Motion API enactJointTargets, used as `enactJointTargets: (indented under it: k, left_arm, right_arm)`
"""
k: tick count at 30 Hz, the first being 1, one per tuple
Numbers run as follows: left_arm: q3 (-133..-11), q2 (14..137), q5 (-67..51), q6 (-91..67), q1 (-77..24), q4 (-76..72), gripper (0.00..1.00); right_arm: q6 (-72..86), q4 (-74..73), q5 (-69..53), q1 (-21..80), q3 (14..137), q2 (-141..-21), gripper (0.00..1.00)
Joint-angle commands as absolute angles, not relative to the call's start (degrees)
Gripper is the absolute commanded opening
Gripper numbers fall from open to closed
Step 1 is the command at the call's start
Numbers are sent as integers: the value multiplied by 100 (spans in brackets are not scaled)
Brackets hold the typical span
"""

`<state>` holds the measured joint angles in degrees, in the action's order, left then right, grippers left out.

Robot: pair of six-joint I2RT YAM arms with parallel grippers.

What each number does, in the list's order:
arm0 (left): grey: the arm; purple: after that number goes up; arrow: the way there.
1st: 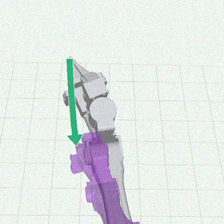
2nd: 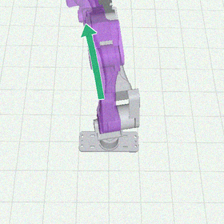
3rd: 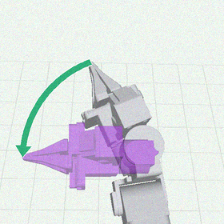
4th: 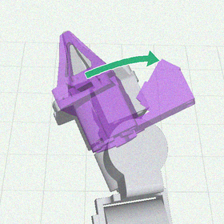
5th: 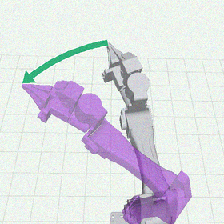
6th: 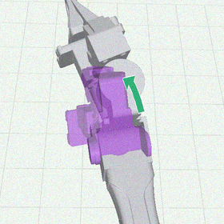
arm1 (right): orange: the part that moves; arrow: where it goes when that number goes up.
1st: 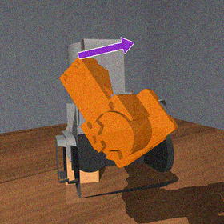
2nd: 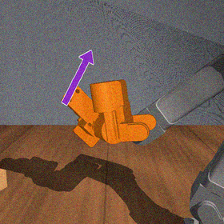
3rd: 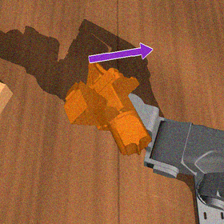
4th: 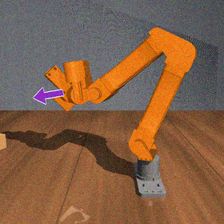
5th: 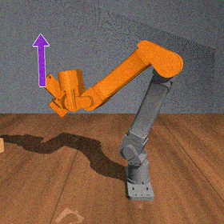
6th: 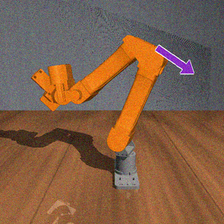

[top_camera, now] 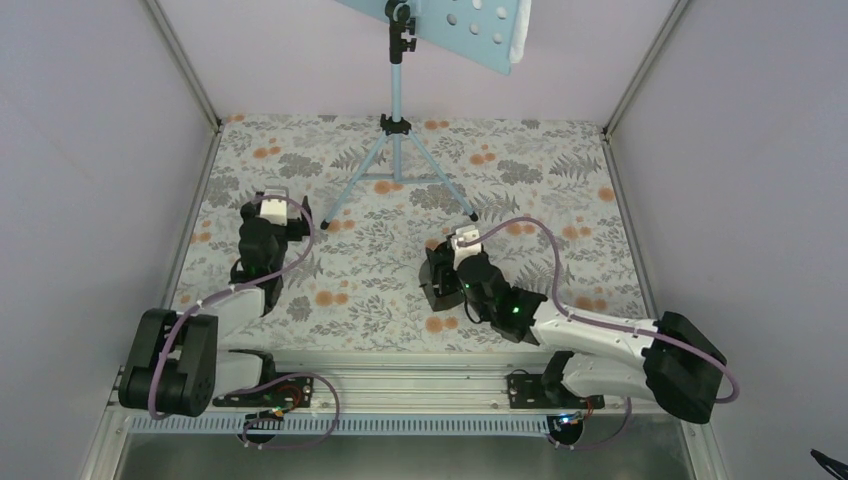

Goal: Pack up the instrument practice props

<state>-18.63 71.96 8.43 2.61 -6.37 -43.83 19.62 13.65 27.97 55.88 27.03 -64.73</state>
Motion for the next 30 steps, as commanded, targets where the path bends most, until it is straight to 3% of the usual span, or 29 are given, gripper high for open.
enactJointTargets:
  k: [1,4,5,11,18,20,25,30]
  left_arm:
    - [-2050,6743,424,127,-813,-4268,100]
    - [-2326,6325,102,-418,-954,-3496,100]
    - [-2406,6117,33,-726,-965,-3154,100]
    - [-2459,4959,-1293,-2736,-923,-2290,100]
    - [-4285,5184,-2256,-2691,-868,253,100]
    - [-4805,5212,-2142,-2459,-861,1006,100]
    - [-5953,5300,-1571,-2016,-853,2118,100]
    - [-6185,5113,-803,-1612,-853,2151,100]
  right_arm:
    - [2151,1420,3630,5704,3306,-6266,79]
    - [2154,713,4107,5687,3490,-5599,98]
    - [2123,616,4210,5633,3466,-5284,100]
    - [2640,-14,3548,4118,3023,-4087,96]
    - [2866,-151,1243,2071,2641,-4778,96]
    - [2932,33,431,1648,2596,-5204,92]
    - [3138,432,-617,1526,2529,-6111,63]
    - [3183,795,-1157,1583,2207,-6257,54]
